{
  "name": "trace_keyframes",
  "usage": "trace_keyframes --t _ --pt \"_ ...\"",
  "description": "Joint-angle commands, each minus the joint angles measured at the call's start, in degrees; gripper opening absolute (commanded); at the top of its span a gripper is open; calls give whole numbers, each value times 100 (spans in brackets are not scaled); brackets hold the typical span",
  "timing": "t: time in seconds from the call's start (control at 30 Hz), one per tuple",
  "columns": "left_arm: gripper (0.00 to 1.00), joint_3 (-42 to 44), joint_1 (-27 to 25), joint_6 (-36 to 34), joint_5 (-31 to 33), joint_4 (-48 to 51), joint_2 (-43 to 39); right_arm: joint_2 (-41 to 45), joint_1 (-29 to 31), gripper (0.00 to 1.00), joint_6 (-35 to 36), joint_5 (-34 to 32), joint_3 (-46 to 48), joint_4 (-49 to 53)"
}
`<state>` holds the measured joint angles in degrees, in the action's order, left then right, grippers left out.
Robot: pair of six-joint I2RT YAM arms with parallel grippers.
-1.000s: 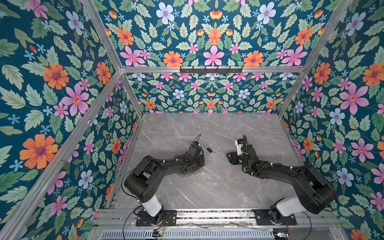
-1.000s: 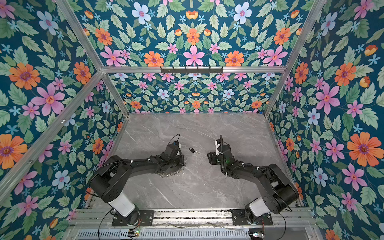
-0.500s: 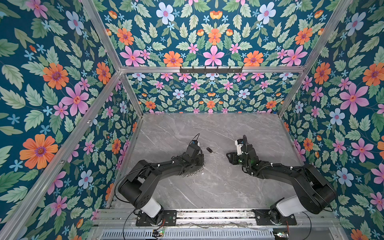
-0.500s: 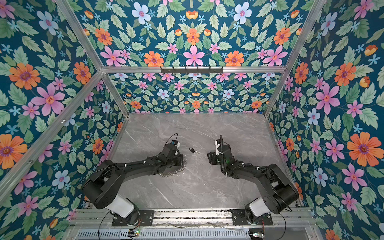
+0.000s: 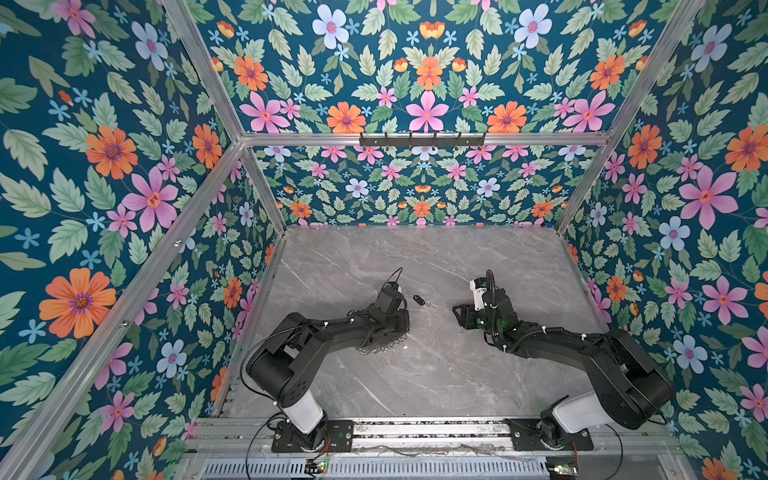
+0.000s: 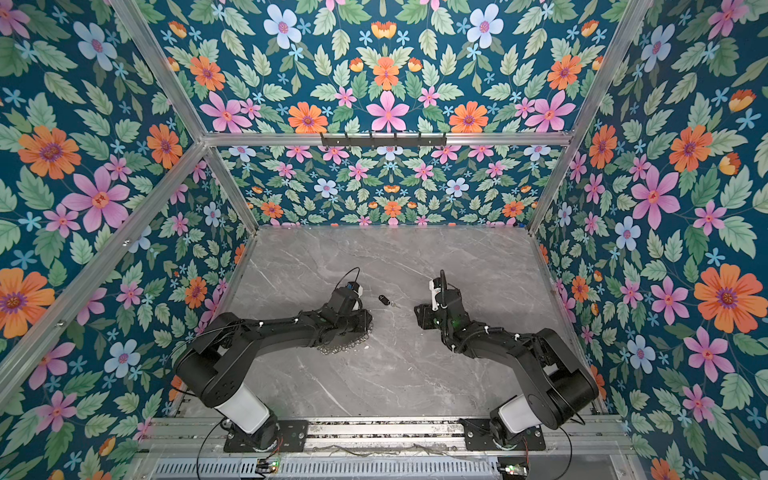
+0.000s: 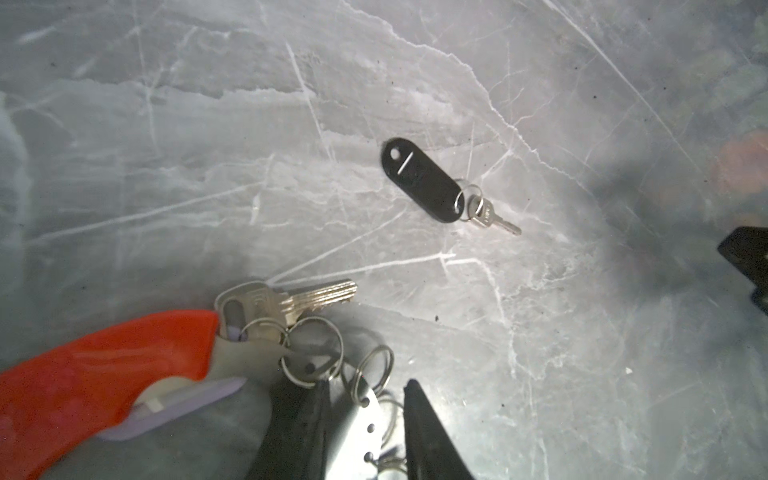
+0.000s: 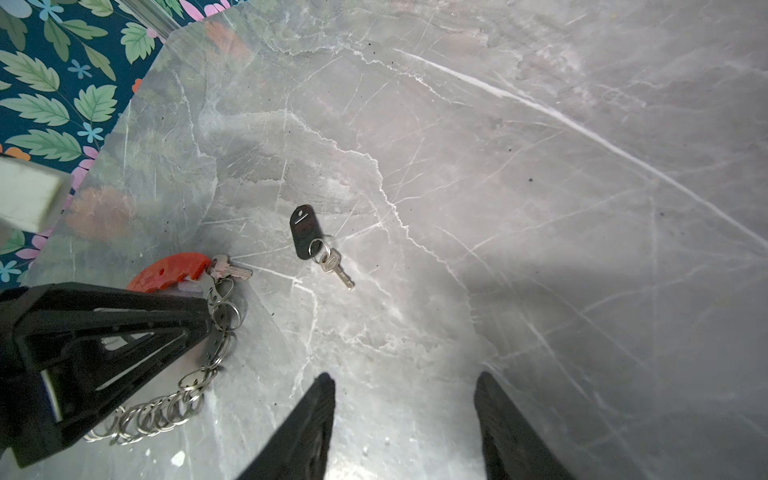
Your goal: Put the keys on the keyring
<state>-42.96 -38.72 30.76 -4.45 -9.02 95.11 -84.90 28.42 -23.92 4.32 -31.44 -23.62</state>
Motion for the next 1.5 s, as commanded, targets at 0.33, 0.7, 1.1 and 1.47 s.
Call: trace_keyframes --t 0.33,0.7,1.1,1.47 --pt "33 -164 5 -62 10 40 163 0 3 55 2 36 -55 49" --pt "28 -235 -4 -88 -30 23 214 -13 4 55 7 44 -71 72" --pt "22 -259 -56 -170 -21 36 324 -23 -1 55 16 61 -81 94" --pt "33 -620 -48 -1681 -528 457 216 -52 0 55 16 99 -96 85"
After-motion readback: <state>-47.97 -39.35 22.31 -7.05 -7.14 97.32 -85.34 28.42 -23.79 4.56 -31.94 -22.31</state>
